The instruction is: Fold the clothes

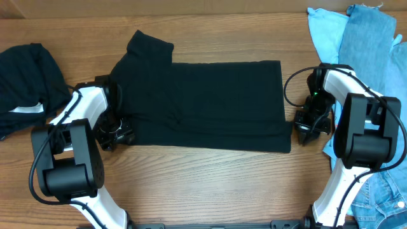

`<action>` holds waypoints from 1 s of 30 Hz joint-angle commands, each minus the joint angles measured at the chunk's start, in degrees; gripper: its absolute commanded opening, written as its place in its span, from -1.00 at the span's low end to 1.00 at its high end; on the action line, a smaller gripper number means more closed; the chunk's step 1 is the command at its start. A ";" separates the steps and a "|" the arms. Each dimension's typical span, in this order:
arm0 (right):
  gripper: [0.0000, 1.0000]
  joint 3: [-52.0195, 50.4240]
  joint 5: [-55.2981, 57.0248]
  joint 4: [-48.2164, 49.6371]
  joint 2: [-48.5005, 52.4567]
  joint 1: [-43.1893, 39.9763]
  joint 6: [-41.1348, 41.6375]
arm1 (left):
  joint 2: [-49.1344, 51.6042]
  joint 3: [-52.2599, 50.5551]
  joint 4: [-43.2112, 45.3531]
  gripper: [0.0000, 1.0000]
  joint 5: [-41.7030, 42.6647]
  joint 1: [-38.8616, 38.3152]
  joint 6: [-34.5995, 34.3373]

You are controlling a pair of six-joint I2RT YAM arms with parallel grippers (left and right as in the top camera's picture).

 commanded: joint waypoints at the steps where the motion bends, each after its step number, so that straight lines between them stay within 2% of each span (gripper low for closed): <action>1: -0.87 1.86 0.28 2.36 0.13 -0.13 0.74 | -1.81 -2.25 1.64 0.15 -0.48 0.83 2.69; 7: -0.84 11.93 0.28 0.59 -6.56 -0.13 0.81 | -21.53 -0.39 3.65 0.33 -0.61 0.85 5.66; 9: -0.80 12.35 0.28 1.25 -8.41 -0.13 0.79 | -24.33 -0.42 5.29 0.52 -2.38 0.85 6.75; 10: -0.80 12.35 0.28 1.09 -8.63 -0.11 0.79 | -24.39 -0.44 5.31 0.51 -4.66 0.85 6.73; 14: -0.80 12.33 0.28 0.42 -8.63 -0.11 0.76 | -20.87 -2.12 6.78 0.34 -6.86 2.21 7.19; 19: -0.80 12.31 0.28 0.15 -8.63 -0.11 0.76 | -9.77 -3.39 13.20 0.35 -2.10 5.07 9.29; 24: -0.80 12.31 0.28 -0.24 -8.63 -0.11 0.76 | -0.37 -3.39 16.65 0.36 -2.10 7.76 9.53; 27: -0.80 12.31 0.28 -0.07 -8.63 -0.11 0.76 | 0.50 -3.34 16.46 0.37 -0.24 8.39 10.05; 30: -0.79 12.31 0.28 1.07 -8.63 -0.11 0.74 | -3.02 -1.81 14.16 0.39 2.93 8.35 11.21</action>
